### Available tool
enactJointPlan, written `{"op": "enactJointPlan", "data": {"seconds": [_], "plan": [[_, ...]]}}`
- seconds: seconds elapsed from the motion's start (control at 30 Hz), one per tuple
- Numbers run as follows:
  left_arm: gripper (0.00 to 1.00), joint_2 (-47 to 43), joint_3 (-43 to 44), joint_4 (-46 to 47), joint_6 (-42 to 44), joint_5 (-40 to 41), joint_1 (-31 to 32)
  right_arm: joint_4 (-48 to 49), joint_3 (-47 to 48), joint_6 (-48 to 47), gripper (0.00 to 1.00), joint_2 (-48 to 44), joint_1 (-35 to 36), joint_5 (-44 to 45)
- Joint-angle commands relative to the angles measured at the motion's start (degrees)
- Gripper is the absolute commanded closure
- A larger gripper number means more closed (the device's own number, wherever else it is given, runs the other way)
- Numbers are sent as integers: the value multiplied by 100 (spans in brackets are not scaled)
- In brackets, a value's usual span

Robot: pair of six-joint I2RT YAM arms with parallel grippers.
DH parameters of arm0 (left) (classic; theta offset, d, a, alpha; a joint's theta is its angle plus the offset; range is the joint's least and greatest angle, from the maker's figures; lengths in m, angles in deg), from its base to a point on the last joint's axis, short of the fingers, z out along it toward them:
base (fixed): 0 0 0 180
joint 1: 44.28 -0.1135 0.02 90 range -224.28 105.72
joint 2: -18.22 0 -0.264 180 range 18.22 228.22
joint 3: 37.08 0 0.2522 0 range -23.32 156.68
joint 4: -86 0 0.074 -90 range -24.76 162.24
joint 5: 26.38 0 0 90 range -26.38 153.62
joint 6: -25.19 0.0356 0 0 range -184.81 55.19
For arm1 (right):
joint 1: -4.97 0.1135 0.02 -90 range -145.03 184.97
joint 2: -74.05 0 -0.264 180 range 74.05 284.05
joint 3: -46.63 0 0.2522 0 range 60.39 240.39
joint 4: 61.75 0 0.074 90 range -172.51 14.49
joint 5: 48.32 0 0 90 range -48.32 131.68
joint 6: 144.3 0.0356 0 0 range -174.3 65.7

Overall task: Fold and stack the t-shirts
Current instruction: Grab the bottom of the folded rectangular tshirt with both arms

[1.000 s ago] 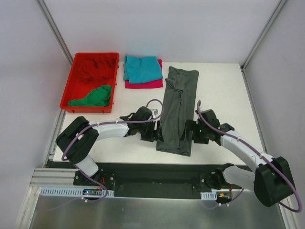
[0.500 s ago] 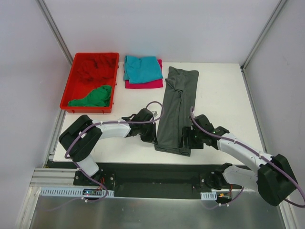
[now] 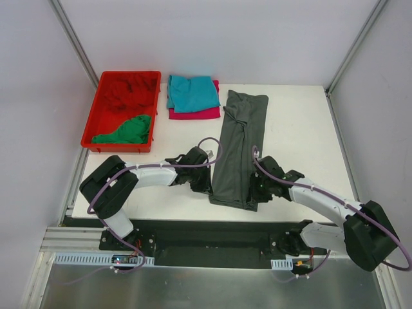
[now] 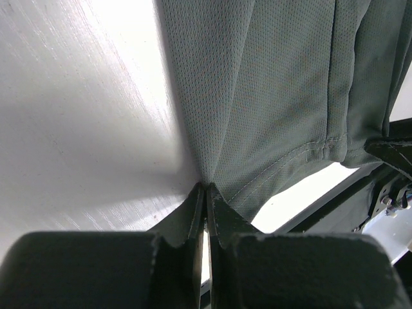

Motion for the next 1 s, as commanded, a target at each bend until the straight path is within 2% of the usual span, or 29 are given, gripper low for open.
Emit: {"op": "enactJointPlan", "data": {"seconds": [0.0, 0.17, 0.37, 0.5, 0.63, 0.73, 0.97], "plan": [[100, 71, -80, -267, 13, 135, 67, -60, 328, 33, 80, -80, 141, 203], [100, 54, -62, -276, 39, 109, 67, -174, 433, 33, 86, -89, 185, 238], [100, 10, -106, -284, 4, 48, 59, -1288, 977, 147, 87, 17, 484, 1046], [100, 10, -115, -276, 4, 4, 59, -1844, 1163, 235, 86, 17, 686, 1275], [100, -8, -115, -267, 22, -23, 67, -1783, 1338, 323, 84, 209, 906, 1381], [100, -8, -98, -276, 13, -58, 67, -1660, 1496, 262, 78, 517, 1064, 1452], [100, 10, -124, -267, -31, -23, 76, -1256, 1839, 50, 78, 1264, 1249, 1241]]}}
